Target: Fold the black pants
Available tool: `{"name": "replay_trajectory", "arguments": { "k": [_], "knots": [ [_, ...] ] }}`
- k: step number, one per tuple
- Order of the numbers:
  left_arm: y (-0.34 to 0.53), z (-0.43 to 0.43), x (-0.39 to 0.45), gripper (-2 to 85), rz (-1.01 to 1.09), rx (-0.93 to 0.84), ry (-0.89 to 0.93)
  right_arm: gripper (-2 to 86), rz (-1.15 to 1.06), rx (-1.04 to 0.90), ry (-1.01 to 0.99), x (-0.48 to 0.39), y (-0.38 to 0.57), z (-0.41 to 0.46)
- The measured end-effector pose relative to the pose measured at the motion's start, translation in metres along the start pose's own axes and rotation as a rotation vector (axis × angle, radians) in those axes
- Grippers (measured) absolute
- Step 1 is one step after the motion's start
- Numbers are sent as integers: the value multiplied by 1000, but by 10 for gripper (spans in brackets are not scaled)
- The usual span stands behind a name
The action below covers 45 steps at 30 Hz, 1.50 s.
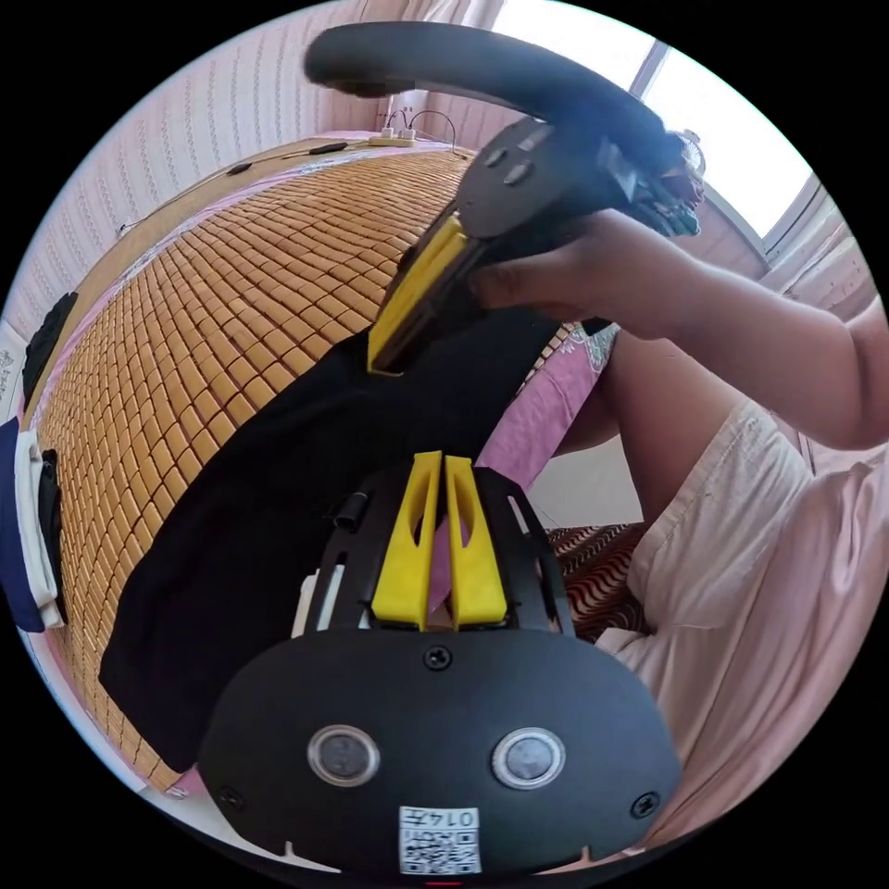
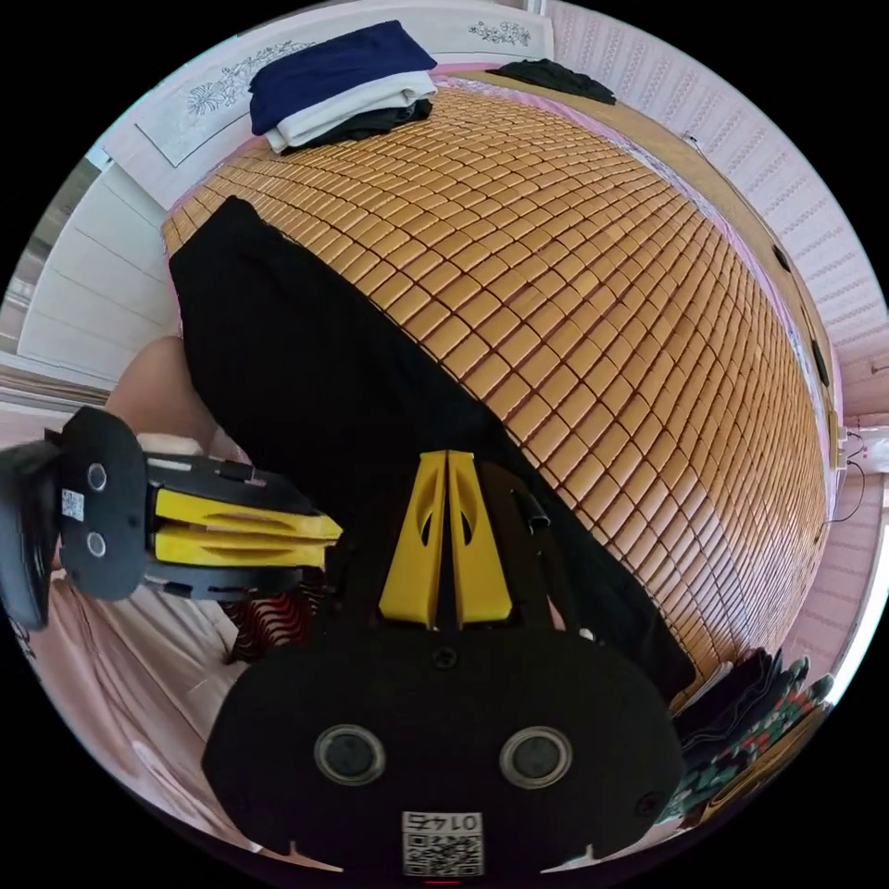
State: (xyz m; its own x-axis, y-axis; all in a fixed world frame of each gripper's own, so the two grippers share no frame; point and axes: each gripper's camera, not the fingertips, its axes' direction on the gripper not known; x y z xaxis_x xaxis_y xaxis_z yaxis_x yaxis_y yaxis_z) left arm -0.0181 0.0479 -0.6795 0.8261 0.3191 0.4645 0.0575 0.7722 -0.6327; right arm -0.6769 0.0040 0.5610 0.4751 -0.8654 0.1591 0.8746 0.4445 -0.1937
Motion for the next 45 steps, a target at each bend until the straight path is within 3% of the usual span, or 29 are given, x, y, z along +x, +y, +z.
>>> {"name": "replay_trajectory", "arguments": {
  "k": [5,9,13,17,22,25,28,36,41,45],
  "knots": [
    [2,15,11,-10,0,-41,-48,-6,-59,-106,-2,8,-10,11],
    [7,8,14,-10,-18,-44,-70,-5,-23,-25,9,17,4,11],
    [21,7,12,-8,-2,-3,-75,-5,73,87,-110,40,45,-7],
    [25,-5,9,-2,7,-17,-77,6,333,193,20,85,151,-37],
    [40,-29,-8,3,-37,27,30,141,766,90,236,158,298,-44],
    [50,-39,-24,4,-79,12,-1,157,1001,109,200,195,362,-41],
    [64,-48,-45,5,-148,-4,-39,157,1101,128,118,217,388,-30],
    [117,-72,-112,3,-371,-80,-156,36,1038,198,73,207,403,-34],
    [144,-64,-146,-6,-454,-122,-146,26,949,609,46,189,431,-129],
    [127,-56,-139,-9,-376,-104,-84,26,869,786,151,175,445,-197]
  ]
}}
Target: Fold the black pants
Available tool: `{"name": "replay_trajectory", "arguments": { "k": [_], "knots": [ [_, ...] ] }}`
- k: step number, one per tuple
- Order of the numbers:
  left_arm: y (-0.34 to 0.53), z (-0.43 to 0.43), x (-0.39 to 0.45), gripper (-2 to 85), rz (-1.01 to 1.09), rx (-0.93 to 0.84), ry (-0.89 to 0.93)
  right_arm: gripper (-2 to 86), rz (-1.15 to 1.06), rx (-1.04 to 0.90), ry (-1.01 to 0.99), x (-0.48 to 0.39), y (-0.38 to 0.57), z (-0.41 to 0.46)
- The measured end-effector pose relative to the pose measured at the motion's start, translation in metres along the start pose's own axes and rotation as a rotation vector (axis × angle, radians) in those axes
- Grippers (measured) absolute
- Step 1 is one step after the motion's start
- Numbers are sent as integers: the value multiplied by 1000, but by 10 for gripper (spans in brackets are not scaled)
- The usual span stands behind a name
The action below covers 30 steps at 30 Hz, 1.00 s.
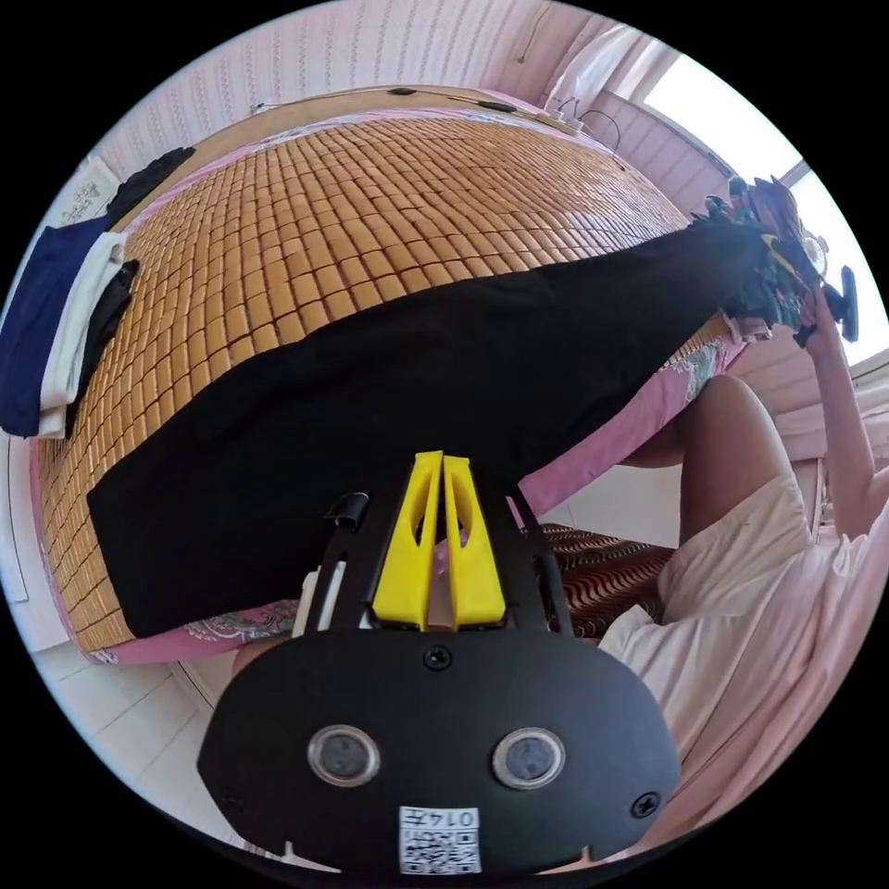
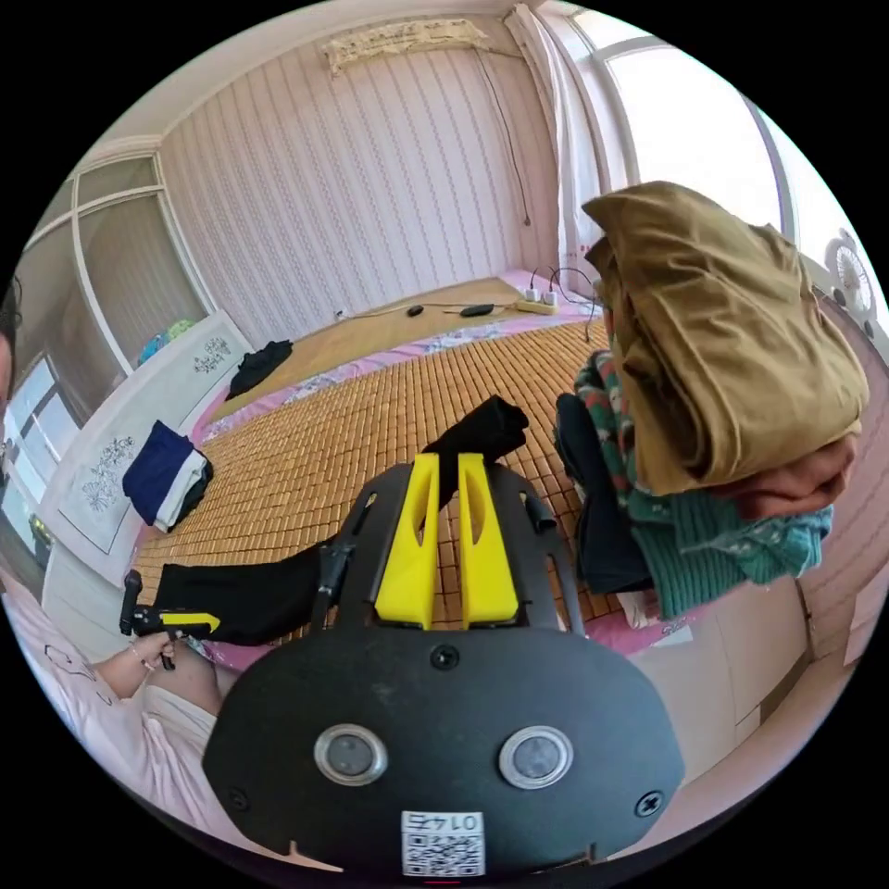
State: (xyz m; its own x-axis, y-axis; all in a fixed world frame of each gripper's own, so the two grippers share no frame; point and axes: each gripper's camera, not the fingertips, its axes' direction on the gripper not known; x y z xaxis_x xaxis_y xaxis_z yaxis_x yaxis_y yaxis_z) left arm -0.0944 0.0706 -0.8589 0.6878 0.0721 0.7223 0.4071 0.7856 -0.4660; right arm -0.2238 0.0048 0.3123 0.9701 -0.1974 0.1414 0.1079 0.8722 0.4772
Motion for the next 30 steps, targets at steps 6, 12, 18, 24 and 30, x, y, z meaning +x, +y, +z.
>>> {"name": "replay_trajectory", "arguments": {
  "k": [6,12,18,24,30],
  "knots": [
    [-47,26,65,-10,157,93,183,29,-203,194,-119,-56,-38,-61],
    [-56,-6,65,-8,178,199,339,37,-507,-62,-540,-203,-18,16],
    [50,-75,-55,17,-124,236,182,91,-770,-546,-761,-386,116,149],
    [129,-90,-139,40,-400,182,33,108,-828,-734,-660,-402,166,192],
    [92,-70,-128,66,-347,229,73,93,-798,-746,-580,-402,163,207]
  ]
}}
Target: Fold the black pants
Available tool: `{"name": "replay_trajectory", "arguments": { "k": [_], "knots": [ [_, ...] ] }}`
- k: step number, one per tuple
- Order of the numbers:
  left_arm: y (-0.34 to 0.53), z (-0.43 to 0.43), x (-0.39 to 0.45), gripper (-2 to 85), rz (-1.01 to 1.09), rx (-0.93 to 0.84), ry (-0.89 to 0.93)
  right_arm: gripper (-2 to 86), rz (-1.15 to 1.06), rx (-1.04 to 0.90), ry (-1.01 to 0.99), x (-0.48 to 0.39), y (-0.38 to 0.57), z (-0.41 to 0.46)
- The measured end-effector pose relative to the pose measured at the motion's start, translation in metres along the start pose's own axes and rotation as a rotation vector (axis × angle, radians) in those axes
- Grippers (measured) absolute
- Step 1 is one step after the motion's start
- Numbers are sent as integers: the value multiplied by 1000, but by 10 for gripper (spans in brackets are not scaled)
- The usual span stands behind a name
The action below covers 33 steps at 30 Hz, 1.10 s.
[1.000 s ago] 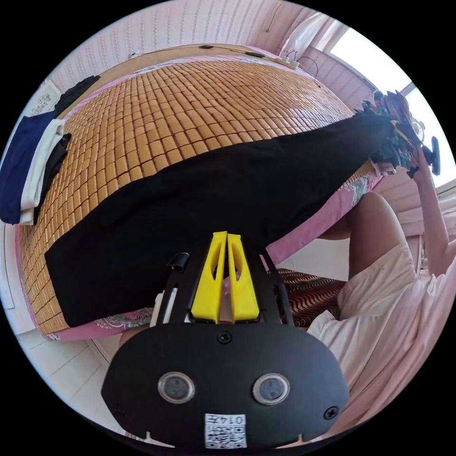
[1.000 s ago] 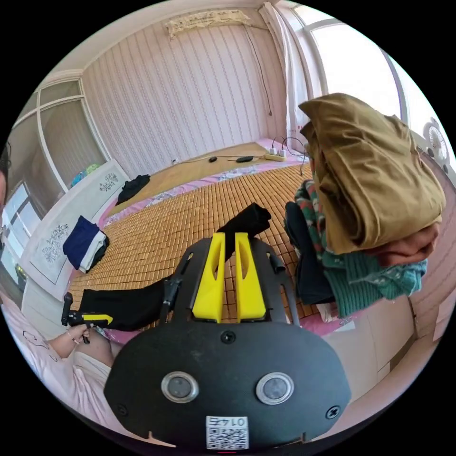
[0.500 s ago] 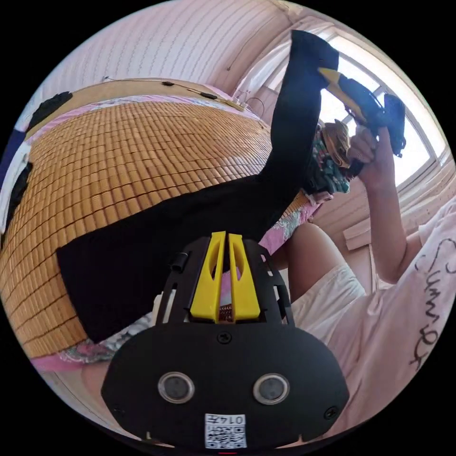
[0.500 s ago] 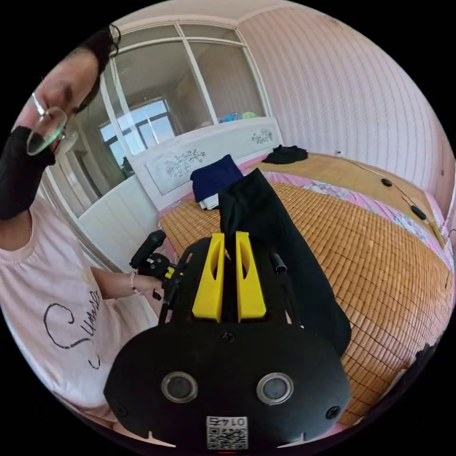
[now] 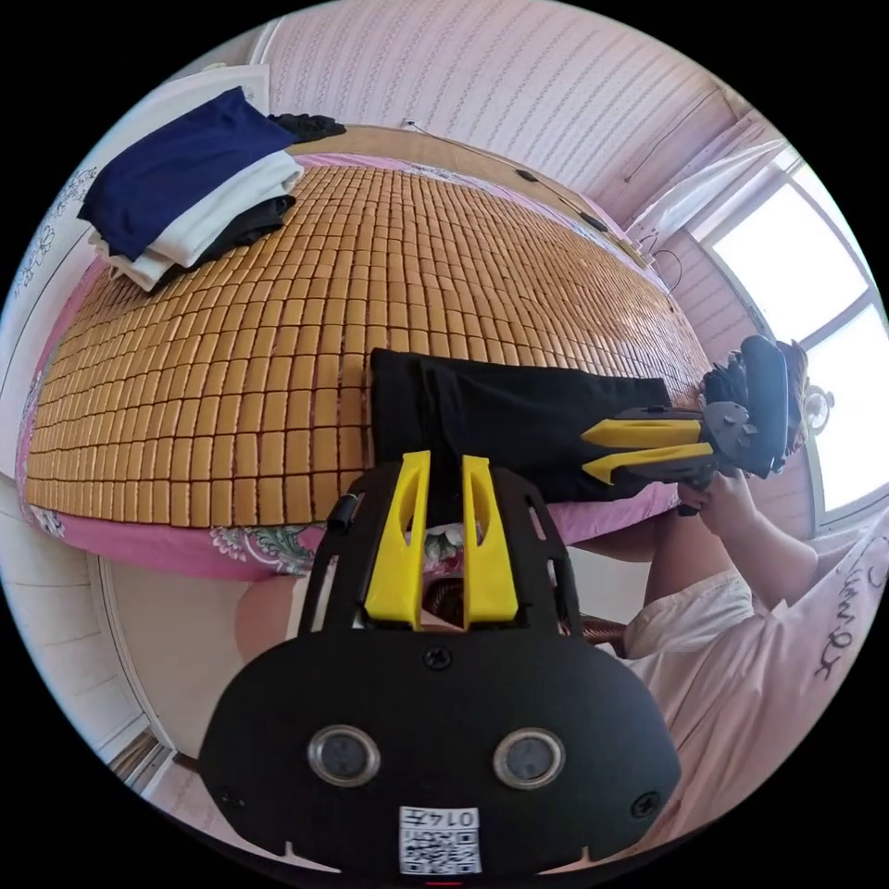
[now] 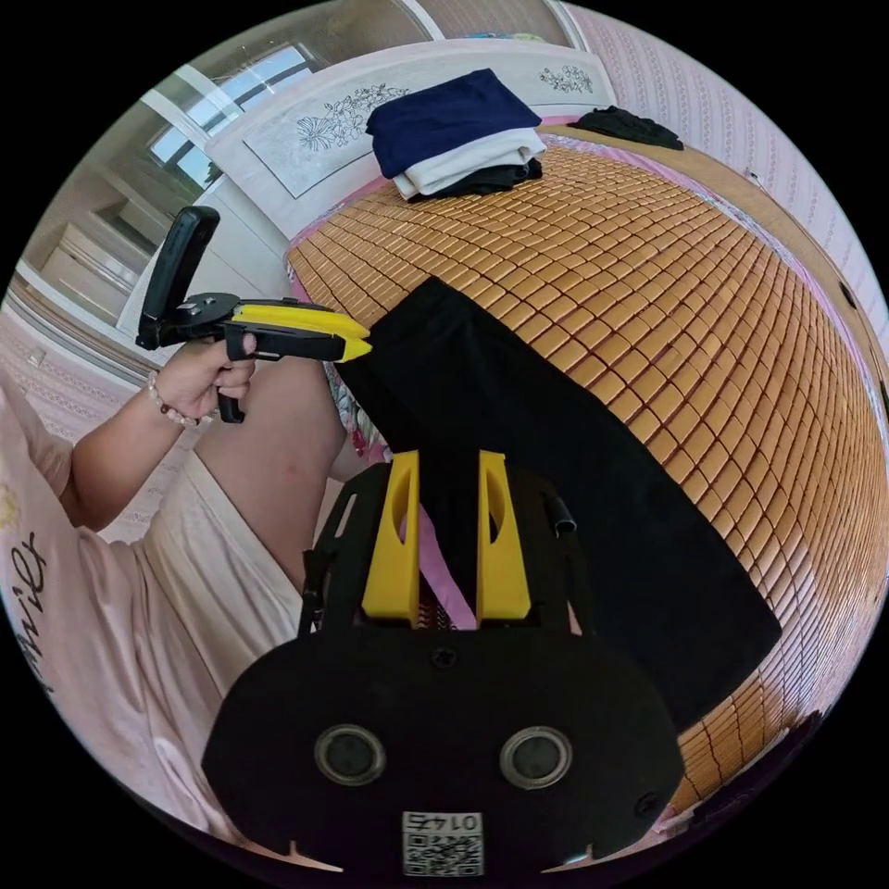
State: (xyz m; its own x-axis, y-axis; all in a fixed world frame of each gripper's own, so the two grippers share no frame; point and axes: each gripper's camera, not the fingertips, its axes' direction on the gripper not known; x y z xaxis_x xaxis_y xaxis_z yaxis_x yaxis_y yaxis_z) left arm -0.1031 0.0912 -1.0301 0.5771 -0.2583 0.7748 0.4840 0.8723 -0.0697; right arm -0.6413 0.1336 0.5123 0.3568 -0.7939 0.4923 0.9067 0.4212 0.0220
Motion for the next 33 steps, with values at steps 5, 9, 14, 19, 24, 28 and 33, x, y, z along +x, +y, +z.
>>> {"name": "replay_trajectory", "arguments": {
  "k": [5,9,14,19,24,28,33],
  "knots": [
    [-15,50,27,79,74,-102,-99,87,-55,8,8,-9,-22,10],
    [-12,49,37,52,103,-98,-110,91,-176,43,92,-14,-67,13],
    [-2,38,51,23,110,-54,-103,110,-219,-49,113,-2,-131,36],
    [2,-12,88,17,207,67,-99,103,-175,120,70,5,-123,-16],
    [11,19,58,32,123,-39,-217,91,-77,53,128,31,-89,-15],
    [14,43,28,48,4,-97,-144,62,80,-65,155,67,-37,-3],
    [12,21,76,30,134,4,-227,7,128,-147,239,87,-19,0]
  ]
}}
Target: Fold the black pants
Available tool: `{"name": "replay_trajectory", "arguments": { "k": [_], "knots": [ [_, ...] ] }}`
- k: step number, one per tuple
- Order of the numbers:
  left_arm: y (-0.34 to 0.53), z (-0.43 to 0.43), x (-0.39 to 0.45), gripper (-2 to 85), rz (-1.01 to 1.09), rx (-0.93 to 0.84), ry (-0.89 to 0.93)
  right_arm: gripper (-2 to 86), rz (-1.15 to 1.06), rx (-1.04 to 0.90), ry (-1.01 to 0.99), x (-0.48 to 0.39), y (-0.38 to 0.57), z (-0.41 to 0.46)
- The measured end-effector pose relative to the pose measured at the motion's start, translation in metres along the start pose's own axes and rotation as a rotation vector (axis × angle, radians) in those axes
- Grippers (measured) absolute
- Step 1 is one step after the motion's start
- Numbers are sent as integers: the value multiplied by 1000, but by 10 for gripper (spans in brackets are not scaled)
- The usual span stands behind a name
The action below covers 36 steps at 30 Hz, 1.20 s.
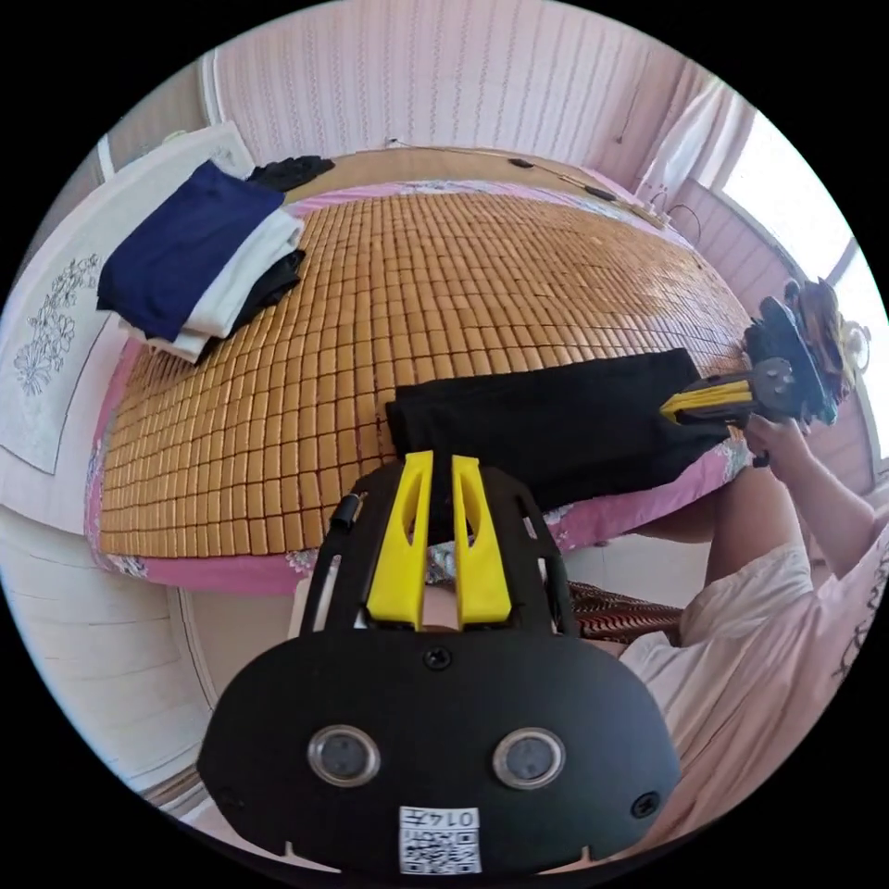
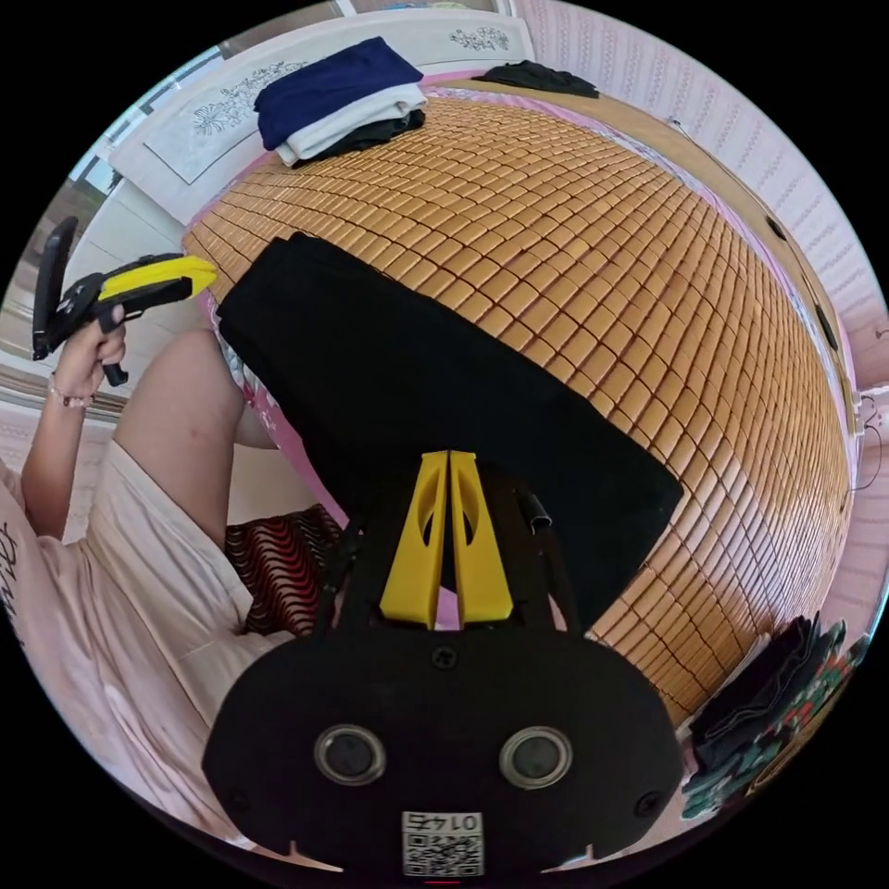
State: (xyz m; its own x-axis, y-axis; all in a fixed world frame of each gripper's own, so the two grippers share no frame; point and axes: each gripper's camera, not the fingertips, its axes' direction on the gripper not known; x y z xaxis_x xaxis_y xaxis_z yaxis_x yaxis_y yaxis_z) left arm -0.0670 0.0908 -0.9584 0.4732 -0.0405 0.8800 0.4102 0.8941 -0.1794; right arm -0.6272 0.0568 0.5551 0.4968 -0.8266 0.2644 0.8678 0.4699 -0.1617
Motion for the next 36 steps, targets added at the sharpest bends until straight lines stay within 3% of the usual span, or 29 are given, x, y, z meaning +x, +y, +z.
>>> {"name": "replay_trajectory", "arguments": {
  "k": [2,6,7,9,11,18,23,28,32,36],
  "knots": [
    [-10,6,54,4,165,48,129,0,-49,35,2,-1,-21,-5],
    [-29,56,147,-7,342,-18,327,-3,-100,15,100,-4,-58,11],
    [-32,75,169,-8,354,-26,337,-3,-125,-70,118,-3,-67,28],
    [-34,107,193,-9,381,-104,311,-4,-181,-64,136,0,-70,25],
    [-26,119,202,-10,406,-66,289,-5,-222,-139,103,8,-78,14],
    [-22,137,217,-9,444,-66,267,-4,-189,-111,48,43,-79,10],
    [-30,142,218,-2,438,-85,330,1,41,140,-66,119,5,-51],
    [-56,136,212,39,423,-21,412,33,381,139,30,190,132,-68],
    [-116,155,227,50,489,-10,434,91,590,176,-174,232,208,-54],
    [-178,186,263,52,540,-22,505,83,697,261,-379,258,245,-38]
  ]
}}
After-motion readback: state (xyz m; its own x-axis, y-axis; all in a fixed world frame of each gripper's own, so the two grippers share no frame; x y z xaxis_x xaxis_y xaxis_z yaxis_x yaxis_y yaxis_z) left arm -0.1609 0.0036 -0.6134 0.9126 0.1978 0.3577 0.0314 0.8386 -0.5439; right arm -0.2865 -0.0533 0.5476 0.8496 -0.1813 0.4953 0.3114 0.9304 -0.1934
